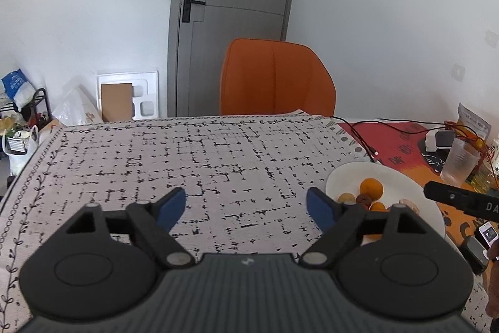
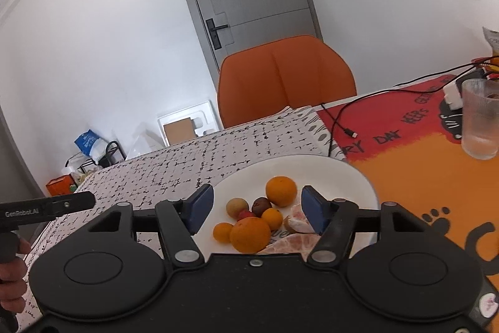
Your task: Organize fruits
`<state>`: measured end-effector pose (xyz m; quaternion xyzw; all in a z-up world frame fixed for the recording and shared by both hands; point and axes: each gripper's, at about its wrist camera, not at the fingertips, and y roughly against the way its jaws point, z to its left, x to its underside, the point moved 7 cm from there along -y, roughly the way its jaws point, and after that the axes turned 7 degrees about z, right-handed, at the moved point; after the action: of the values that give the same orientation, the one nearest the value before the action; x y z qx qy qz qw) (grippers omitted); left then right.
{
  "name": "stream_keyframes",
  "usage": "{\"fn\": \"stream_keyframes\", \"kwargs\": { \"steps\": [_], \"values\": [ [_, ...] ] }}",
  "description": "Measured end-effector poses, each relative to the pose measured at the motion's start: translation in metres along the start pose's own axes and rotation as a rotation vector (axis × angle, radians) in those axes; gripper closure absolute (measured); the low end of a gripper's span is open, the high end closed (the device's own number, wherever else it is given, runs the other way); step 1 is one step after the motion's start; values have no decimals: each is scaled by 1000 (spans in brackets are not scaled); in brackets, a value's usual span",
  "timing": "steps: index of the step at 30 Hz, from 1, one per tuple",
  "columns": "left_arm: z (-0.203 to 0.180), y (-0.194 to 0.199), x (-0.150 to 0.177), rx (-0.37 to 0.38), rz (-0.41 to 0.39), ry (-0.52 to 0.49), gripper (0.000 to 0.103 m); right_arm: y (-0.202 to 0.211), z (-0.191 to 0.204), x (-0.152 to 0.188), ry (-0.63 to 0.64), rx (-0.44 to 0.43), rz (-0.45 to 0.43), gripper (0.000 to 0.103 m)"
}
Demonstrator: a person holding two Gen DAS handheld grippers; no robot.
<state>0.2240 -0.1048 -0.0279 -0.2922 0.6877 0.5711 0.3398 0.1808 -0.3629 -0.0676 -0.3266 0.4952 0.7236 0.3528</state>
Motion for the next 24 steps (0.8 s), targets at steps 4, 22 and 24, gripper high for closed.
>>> {"fn": "stream_keyframes", "kwargs": {
  "steps": [4,22,24],
  "values": [
    [2,10,2,-12,0,1,16,8,1,3,-10,-2,7,34],
    [21,73,20,-66,-9,-8,1,47,36,17,1,-48,29,2],
    [25,80,21,-81,-13,-5,0,53,41,18,15,-57,23,0]
  ]
}}
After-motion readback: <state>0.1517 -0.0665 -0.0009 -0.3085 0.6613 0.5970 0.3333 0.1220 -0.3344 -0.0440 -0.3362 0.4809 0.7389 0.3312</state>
